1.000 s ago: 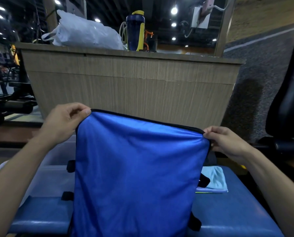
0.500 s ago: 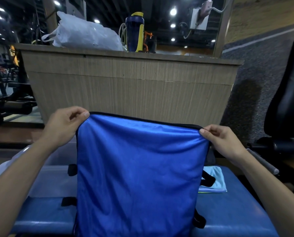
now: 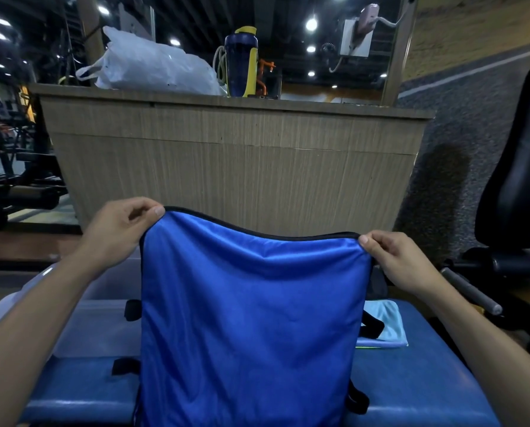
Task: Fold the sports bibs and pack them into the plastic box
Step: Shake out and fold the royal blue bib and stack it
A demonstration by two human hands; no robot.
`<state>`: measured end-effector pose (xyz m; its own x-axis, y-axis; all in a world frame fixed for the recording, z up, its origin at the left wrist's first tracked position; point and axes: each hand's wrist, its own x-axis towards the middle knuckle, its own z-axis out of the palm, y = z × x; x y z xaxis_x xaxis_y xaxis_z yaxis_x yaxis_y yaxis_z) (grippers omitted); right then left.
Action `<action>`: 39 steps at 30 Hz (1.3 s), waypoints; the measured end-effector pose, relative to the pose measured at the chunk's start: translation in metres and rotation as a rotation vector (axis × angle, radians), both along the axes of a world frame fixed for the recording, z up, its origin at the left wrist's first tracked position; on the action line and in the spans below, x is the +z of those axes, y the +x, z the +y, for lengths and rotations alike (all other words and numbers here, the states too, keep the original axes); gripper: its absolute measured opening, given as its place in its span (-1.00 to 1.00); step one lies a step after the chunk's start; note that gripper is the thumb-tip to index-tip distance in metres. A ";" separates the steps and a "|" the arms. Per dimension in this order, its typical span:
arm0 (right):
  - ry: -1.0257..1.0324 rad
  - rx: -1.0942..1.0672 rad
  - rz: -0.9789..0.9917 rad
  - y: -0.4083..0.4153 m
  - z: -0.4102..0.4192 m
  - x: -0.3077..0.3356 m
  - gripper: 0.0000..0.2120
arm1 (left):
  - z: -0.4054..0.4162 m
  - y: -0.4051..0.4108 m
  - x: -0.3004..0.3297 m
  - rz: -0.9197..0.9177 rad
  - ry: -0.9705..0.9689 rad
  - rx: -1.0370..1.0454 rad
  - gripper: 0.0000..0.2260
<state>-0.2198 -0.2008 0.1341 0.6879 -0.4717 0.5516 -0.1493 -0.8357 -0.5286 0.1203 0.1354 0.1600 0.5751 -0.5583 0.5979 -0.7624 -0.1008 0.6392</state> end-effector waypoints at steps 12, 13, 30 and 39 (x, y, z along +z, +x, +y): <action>0.092 -0.025 -0.025 -0.001 0.001 -0.012 -0.60 | -0.005 -0.010 0.003 -0.074 0.094 0.085 -0.83; 0.123 -0.006 -0.046 0.000 0.003 -0.013 -0.70 | -0.006 -0.011 0.003 -0.074 0.095 0.086 -0.83; 0.183 -0.018 -0.064 -0.001 0.017 -0.006 -0.57 | -0.007 -0.018 0.001 -0.034 0.108 0.068 -0.83; 0.869 0.460 -0.351 -0.026 0.026 0.019 -0.75 | 0.022 -0.011 0.019 0.611 -0.012 -0.584 -0.43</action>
